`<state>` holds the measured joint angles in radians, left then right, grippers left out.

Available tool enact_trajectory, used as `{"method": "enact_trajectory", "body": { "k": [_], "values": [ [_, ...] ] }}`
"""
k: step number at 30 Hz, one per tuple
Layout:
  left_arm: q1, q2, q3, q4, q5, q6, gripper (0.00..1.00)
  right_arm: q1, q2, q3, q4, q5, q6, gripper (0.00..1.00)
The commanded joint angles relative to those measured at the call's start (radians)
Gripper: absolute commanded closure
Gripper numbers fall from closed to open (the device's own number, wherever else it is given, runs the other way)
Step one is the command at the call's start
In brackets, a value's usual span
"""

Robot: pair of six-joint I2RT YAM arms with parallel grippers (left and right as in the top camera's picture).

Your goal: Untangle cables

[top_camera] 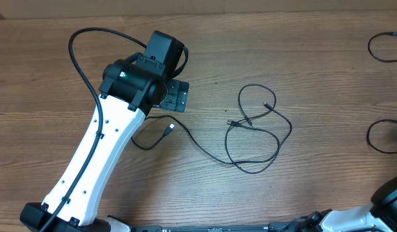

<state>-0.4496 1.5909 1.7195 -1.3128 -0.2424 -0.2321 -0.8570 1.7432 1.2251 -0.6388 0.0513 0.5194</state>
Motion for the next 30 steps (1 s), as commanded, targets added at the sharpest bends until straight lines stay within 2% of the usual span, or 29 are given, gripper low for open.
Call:
{"method": "enact_trajectory", "body": {
  "k": [1,15,21,30],
  "values": [
    [0.004,0.004,0.01,0.002,0.004,0.008,0.0,-0.002,-0.066,0.034,-0.007,-0.002,-0.024,0.0],
    [0.004,0.004,0.01,0.002,0.004,0.008,0.0,-0.002,-0.072,0.034,-0.3,-0.013,-0.027,0.0],
    [0.004,0.004,0.01,0.002,0.004,0.008,0.01,-0.002,-0.072,0.034,-0.434,-0.137,-0.029,0.0],
    [0.004,0.004,0.01,0.002,0.004,0.008,0.0,0.056,-0.072,0.034,-0.47,-0.217,-0.155,0.0]
  ]
}}
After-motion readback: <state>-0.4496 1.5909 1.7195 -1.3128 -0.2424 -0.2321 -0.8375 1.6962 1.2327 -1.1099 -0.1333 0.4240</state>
